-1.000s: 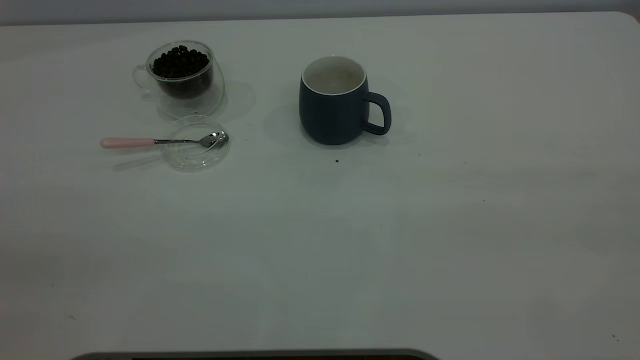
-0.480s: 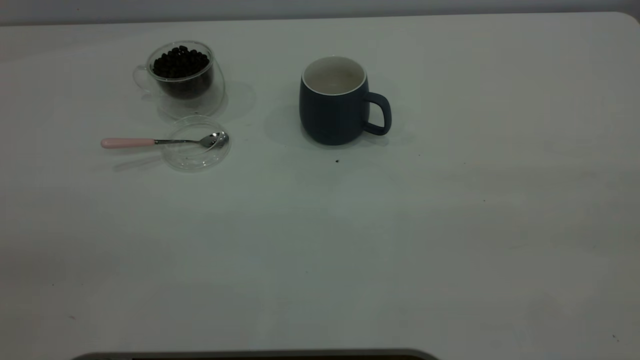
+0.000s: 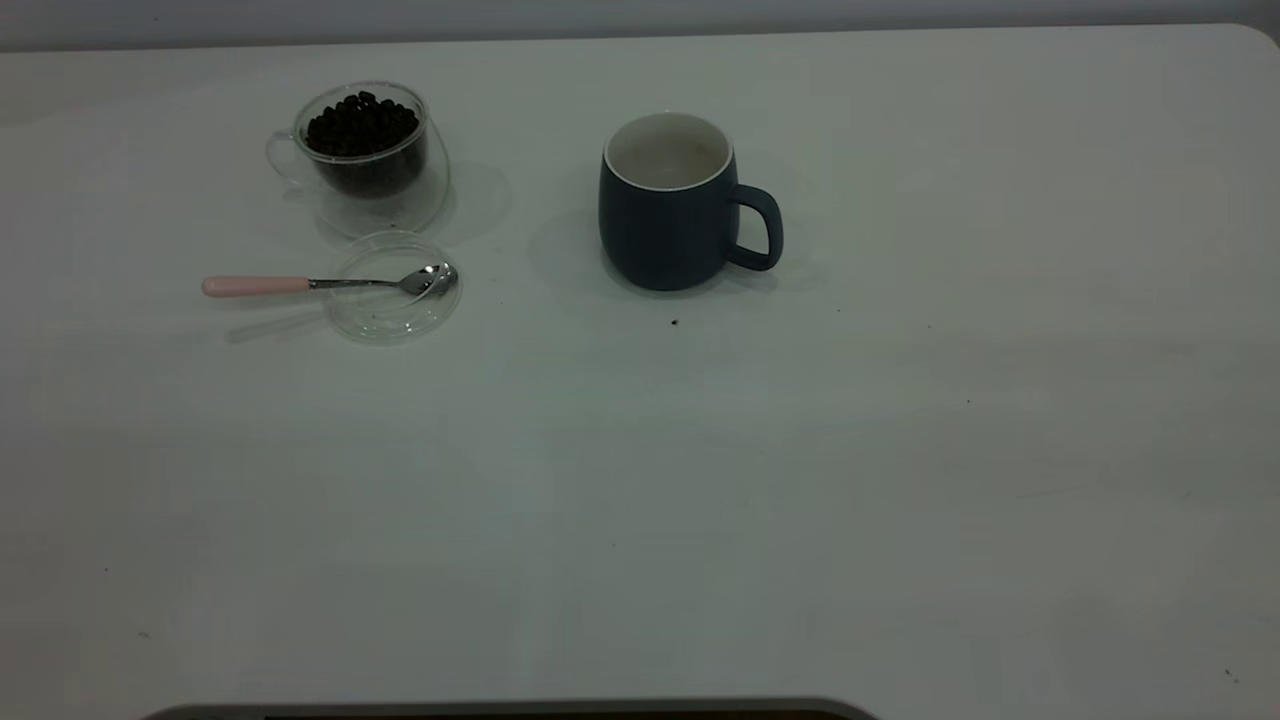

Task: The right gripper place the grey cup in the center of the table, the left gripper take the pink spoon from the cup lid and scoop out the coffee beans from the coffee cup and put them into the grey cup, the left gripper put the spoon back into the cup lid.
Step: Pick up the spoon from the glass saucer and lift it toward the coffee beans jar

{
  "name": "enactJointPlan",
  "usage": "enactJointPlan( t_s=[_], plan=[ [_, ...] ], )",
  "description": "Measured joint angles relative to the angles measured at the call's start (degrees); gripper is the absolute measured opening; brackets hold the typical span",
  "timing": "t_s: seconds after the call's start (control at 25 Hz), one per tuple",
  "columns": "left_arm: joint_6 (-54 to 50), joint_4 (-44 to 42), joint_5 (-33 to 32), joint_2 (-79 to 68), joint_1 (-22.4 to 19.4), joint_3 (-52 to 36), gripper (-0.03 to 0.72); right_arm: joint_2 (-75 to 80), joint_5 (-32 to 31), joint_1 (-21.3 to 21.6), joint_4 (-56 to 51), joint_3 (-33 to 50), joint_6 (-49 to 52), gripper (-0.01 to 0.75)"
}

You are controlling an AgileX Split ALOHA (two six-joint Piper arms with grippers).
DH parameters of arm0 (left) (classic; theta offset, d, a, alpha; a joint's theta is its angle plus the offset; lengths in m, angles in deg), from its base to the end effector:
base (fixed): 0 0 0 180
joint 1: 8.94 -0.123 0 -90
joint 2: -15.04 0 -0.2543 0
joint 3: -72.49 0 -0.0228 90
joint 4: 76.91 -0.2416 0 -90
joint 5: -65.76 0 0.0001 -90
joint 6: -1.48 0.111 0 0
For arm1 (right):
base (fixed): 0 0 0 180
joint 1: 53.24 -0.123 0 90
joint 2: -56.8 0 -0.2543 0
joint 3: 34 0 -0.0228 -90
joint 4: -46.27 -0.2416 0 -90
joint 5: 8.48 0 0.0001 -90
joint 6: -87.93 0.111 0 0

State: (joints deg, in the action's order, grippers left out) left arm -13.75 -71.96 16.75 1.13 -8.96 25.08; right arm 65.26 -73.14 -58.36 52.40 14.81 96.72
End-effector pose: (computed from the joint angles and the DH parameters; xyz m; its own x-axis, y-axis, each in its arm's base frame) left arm 0.0581 -0.0072 0.2817 -0.3471 -0.3164 -0.8828 -0.0519 0.9464 -0.3188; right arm 0.0340 -0.0077 0.2519 -0.5226 0.0604 -0.8504 0.0492 0.9980 0.0406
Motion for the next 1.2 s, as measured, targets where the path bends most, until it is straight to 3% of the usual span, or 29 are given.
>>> enactJointPlan(
  t_s=[0.16,0.44,0.68,0.92,1.2],
  plan=[
    [-5.16,-6.42,9.41,-14.33,0.00,2.01,0.437,0.00,0.00,0.00,0.00,0.00,0.00,0.457],
    [-8.70,-12.73,16.45,-44.20,-0.48,11.09,0.433,0.00,0.00,0.00,0.00,0.00,-0.05,0.457],
    [-11.18,-13.92,17.62,-68.94,-9.37,19.71,0.432,0.00,0.00,0.00,0.00,0.00,-0.05,0.457],
    [-1.60,-4.29,18.64,-90.08,-16.65,25.70,0.432,0.00,0.00,0.00,0.00,0.00,-0.05,0.457],
    [32.56,21.47,14.66,-108.00,-23.01,33.85,0.432,0.00,0.00,0.00,0.00,0.00,-0.05,0.457]
  ],
)
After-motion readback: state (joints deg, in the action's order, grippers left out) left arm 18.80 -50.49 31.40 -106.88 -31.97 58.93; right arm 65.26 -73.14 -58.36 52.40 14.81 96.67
